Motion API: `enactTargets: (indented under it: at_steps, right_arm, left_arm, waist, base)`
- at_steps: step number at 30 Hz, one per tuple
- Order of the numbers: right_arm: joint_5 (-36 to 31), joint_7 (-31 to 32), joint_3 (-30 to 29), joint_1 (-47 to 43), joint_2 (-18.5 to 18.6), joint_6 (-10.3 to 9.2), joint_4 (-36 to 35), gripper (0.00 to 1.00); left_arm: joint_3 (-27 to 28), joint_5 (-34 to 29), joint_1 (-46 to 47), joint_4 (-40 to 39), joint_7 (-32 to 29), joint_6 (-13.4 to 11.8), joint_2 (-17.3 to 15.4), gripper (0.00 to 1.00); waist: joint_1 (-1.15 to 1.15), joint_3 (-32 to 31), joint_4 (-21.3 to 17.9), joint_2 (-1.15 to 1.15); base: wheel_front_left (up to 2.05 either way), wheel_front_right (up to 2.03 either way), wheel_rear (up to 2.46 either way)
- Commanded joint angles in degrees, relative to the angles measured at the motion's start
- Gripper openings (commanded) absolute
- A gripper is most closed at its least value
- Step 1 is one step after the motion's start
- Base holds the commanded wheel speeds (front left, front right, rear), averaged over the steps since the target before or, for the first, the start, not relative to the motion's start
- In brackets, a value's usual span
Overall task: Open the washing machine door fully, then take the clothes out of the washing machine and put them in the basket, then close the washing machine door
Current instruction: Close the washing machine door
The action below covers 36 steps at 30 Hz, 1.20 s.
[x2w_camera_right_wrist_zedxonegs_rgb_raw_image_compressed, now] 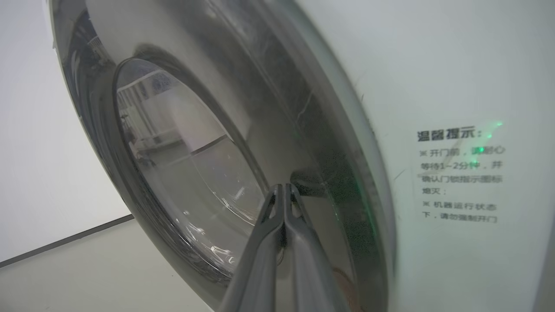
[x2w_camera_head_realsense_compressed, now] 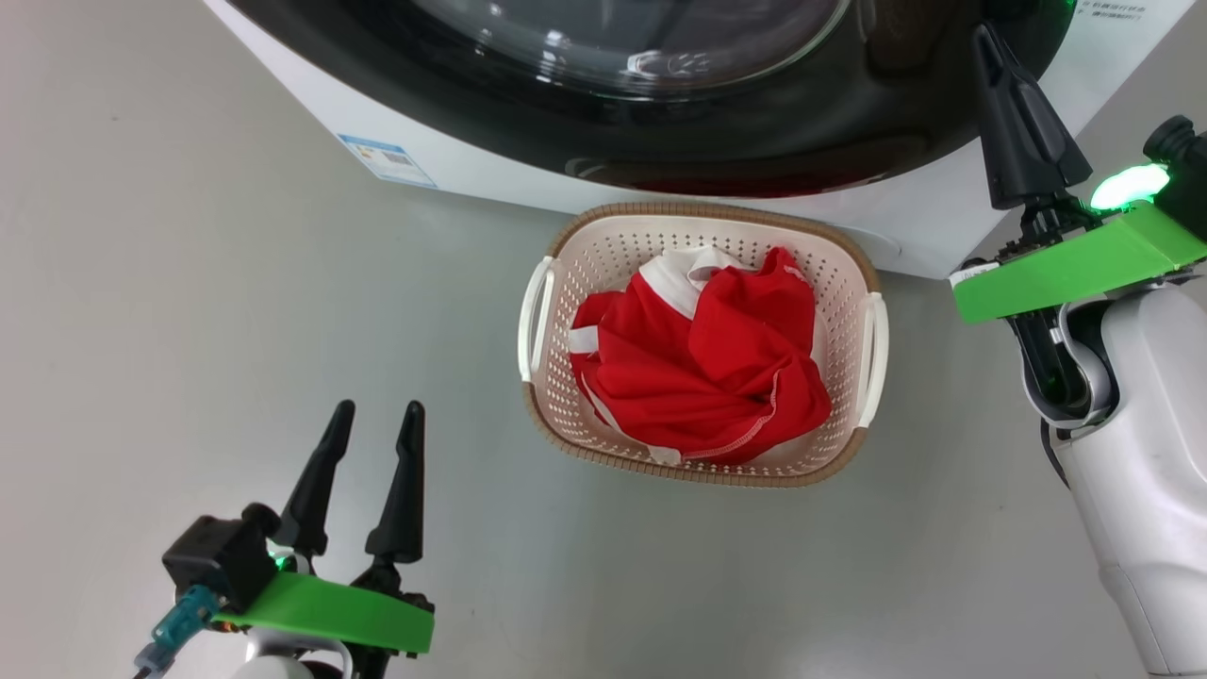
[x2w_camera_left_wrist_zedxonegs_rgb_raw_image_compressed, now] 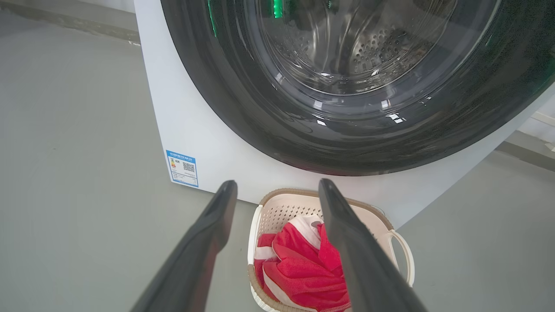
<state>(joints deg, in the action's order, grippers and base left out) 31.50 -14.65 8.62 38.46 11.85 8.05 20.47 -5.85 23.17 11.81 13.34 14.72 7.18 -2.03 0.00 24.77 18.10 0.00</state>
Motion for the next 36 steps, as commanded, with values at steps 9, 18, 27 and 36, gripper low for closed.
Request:
enactTargets:
  at_steps: [9, 18, 27, 36]
  right_arm:
    - [-0.4, -0.3, -1.6, 3.1, -0.3, -0.56, -0.6, 0.0]
    - [0.3, -0.3, 4.3, -7.4, -1.0, -0.56, 1.1, 0.06]
    - [1.2, -0.3, 5.3, -16.4, -1.7, -0.56, 0.0, 1.0]
    - [1.3, -0.3, 4.7, -23.4, -2.1, -0.56, -0.4, 1.0]
  left_arm:
    - [1.4, 0.4, 1.7, 0.0, 0.3, 0.3, -0.9, 1.0]
    - [3.3, -0.7, -0.5, 1.1, 0.3, 0.3, -0.9, 1.0]
    - [5.1, -2.5, -3.2, 1.4, 0.3, 0.3, -0.9, 1.0]
    - [5.5, -3.8, -4.9, 1.2, 0.3, 0.3, -1.8, 1.0]
  waist:
    - [0.0, -0.2, 0.1, 0.0]
    - [0.0, -6.0, -1.8, 0.0]
    - [0.0, -11.2, -4.7, 0.0]
    - [0.0, -15.8, -8.1, 0.0]
  base:
    - [0.0, 0.0, 0.0]
    - [0.0, 0.0, 0.0]
    - [0.0, 0.0, 0.0]
    - [0.0, 0.0, 0.0]
